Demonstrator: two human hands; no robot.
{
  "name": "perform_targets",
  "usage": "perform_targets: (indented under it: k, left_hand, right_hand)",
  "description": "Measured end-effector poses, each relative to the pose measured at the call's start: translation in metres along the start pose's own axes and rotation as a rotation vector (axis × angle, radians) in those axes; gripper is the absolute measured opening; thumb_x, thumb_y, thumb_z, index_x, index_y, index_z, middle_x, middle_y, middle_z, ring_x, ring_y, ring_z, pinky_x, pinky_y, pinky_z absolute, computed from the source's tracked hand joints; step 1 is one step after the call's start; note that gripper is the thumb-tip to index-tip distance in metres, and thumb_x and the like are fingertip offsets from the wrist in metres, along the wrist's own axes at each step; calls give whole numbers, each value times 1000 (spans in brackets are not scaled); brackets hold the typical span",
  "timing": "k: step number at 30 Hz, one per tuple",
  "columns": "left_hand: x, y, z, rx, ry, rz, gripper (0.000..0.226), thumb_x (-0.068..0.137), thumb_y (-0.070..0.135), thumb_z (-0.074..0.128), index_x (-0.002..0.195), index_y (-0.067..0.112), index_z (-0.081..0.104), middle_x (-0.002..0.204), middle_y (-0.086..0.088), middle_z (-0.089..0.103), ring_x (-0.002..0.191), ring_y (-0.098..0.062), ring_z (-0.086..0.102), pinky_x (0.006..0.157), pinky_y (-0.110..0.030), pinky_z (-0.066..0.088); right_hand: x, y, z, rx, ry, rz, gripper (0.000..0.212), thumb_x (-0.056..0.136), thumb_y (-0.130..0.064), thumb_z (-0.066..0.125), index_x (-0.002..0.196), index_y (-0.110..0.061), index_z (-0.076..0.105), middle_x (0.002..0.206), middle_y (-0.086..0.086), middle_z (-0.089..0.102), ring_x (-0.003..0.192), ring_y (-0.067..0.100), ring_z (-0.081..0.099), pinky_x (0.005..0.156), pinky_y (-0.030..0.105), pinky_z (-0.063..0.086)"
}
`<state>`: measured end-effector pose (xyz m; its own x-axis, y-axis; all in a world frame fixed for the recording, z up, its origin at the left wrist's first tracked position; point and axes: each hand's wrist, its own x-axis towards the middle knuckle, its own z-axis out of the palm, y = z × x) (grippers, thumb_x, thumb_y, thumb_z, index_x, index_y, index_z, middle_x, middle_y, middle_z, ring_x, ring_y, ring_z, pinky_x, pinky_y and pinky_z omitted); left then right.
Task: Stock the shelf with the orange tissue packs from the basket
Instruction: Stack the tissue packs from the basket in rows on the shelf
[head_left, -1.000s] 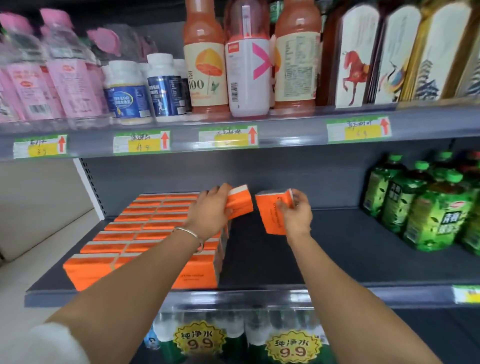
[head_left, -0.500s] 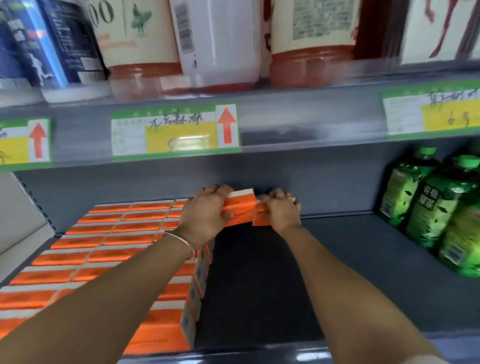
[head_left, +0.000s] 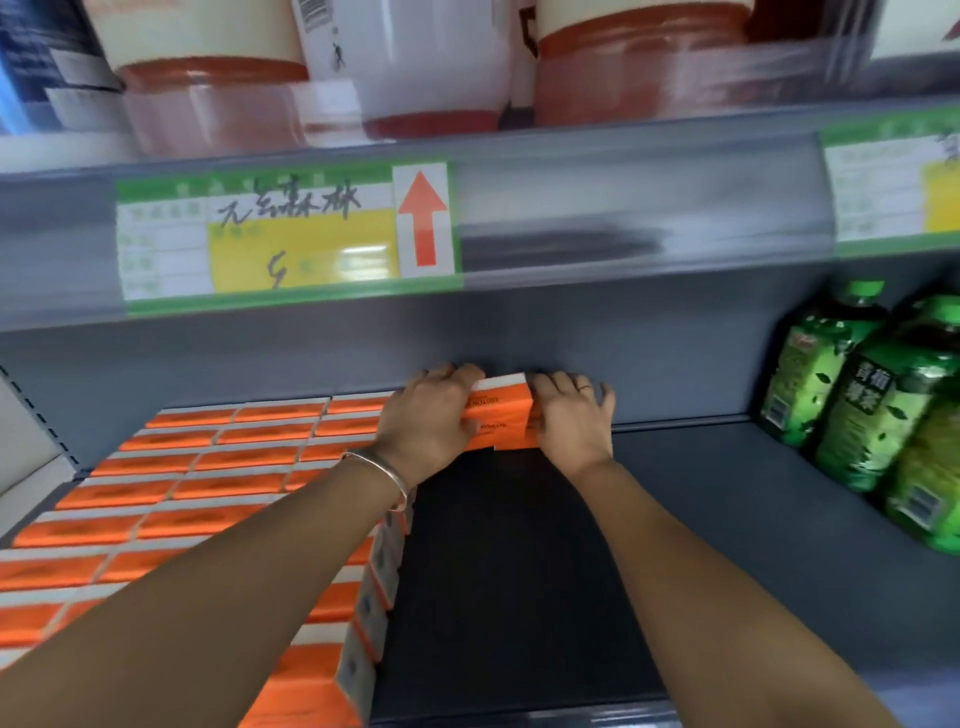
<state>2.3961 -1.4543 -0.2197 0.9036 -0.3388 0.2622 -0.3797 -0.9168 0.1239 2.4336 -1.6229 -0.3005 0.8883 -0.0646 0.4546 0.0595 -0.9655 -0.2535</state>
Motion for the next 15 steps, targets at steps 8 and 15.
perform_targets:
  k: [8, 15]
  left_hand:
    - [0, 24, 22, -16, 10, -18, 45, 85, 12, 55, 129, 14, 44, 128, -9, 50, 120, -27, 46, 99, -37, 40]
    - [-13, 12, 27, -21, 37, 15, 49, 87, 20, 58, 133, 25, 41, 130, -1, 45, 123, -23, 40, 102, -39, 40]
  right_hand:
    - [-33, 3, -22, 178, -71, -152, 64, 80, -30, 63, 139, -22, 39, 133, 4, 44, 120, 27, 43, 102, 40, 38]
    - [-34, 21, -16, 96, -181, 28, 50, 89, -20, 59, 135, -23, 41, 131, 7, 39, 118, 29, 42, 86, 43, 50]
